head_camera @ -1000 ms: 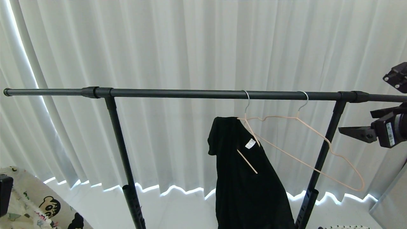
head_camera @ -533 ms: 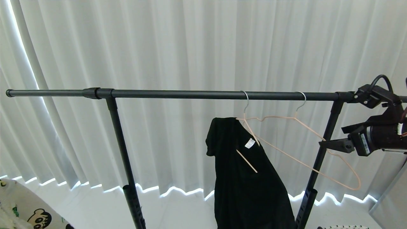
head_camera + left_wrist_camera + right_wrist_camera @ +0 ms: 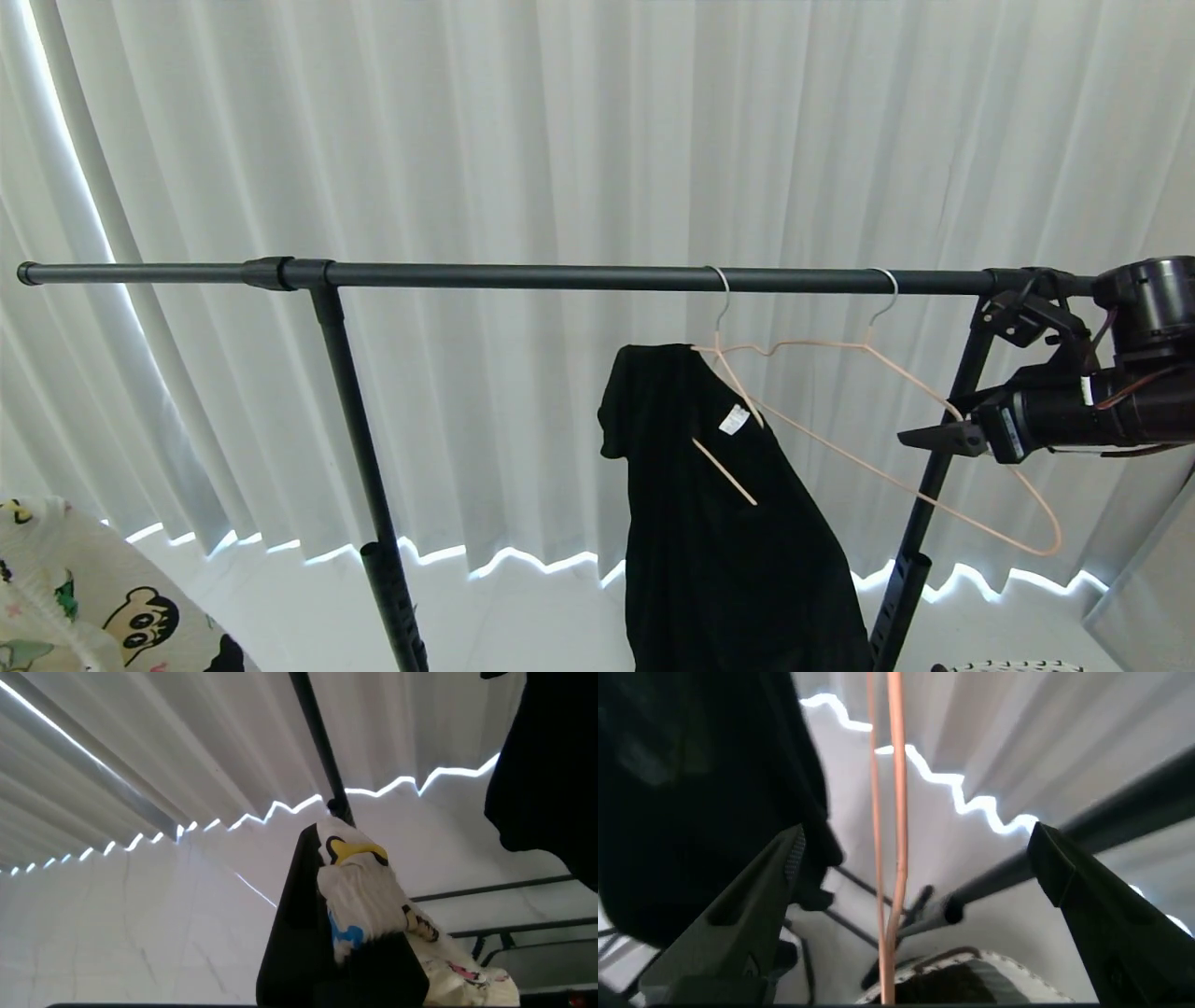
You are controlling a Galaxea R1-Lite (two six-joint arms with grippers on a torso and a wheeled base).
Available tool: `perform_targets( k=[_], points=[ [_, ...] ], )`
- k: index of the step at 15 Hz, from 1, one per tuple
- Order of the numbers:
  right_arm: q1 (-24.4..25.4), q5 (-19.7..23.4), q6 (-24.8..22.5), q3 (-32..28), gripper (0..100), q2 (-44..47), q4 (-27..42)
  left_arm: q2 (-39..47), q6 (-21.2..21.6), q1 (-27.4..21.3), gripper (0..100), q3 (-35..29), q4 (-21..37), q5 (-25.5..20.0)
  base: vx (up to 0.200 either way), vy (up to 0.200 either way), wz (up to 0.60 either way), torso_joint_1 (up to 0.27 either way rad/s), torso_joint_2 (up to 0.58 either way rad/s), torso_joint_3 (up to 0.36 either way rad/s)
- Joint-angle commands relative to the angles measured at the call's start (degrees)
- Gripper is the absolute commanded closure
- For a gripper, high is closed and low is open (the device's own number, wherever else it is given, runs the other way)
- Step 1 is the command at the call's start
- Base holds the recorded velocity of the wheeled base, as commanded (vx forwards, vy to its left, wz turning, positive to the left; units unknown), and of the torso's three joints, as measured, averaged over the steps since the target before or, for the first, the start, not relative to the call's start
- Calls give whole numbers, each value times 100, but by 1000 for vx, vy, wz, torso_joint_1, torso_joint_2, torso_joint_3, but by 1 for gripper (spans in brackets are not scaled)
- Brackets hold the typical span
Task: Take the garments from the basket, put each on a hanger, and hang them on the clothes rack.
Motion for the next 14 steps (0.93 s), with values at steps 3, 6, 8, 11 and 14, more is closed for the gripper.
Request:
perform_targets(
  k=[3,6,8,11,14],
  points=[
    [-36,239,-74,-17,0,349,-14,-4,26,-263,100,37,-76,10,0,0,0,0,0,0],
    [-10,326,-153,-17,0,455,-14,-21,272,-263,100,143,-260,10,0,0,0,0,0,0],
    [7,388,-197,-26,0,490,-23,-21,272,-263,100,187,-269,10,0,0,0,0,0,0],
    [7,467,-302,-44,100,516,-14,-21,263,-263,100,187,-269,10,0,0,0,0,0,0],
    [51,467,-320,-52,100,499,-14,-39,263,-263,100,248,-278,10,0,0,0,0,0,0]
  ],
)
